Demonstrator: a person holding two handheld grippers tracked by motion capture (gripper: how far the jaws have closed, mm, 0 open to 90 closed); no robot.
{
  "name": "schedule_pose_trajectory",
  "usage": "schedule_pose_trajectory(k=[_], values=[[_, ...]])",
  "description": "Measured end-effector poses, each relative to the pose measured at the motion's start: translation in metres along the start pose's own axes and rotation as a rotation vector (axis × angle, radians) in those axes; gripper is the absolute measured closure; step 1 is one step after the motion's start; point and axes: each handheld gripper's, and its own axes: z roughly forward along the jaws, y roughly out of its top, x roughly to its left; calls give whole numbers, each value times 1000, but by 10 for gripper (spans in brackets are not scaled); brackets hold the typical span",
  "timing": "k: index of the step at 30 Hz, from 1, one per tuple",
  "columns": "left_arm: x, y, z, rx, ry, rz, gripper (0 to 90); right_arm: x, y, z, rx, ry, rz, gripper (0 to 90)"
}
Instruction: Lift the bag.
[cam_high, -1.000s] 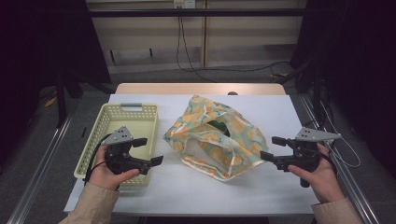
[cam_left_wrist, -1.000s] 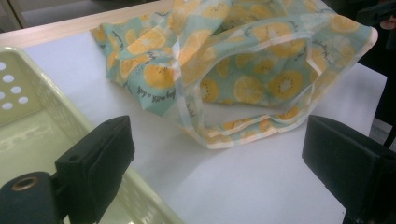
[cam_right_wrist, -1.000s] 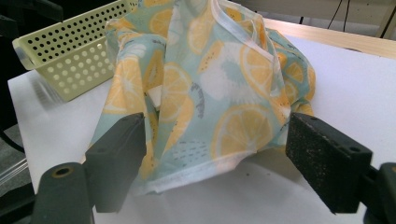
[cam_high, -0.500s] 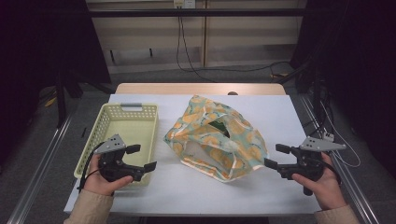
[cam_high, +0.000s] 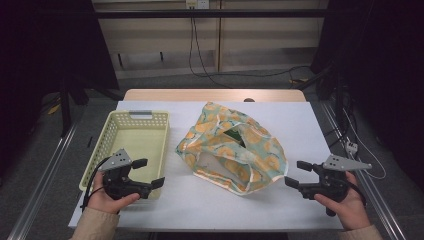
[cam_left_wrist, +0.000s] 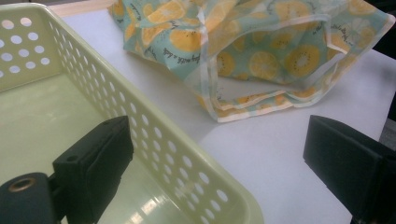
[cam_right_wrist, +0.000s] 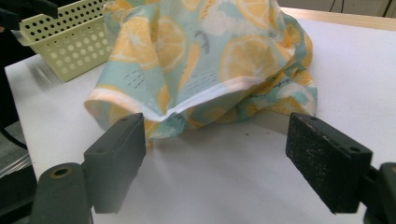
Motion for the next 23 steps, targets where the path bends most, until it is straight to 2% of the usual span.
schedule_pose_trajectory(k=[9, 17, 23], values=[[1, -10, -1, 8, 1, 13, 80, 1, -14, 3, 17, -1, 2, 206], [2, -16, -3, 7, 11, 15, 80, 1, -20, 4, 23, 2, 0, 205], [1, -19, -2, 7, 12, 33, 79, 0, -23, 4, 28, -5, 3, 204]])
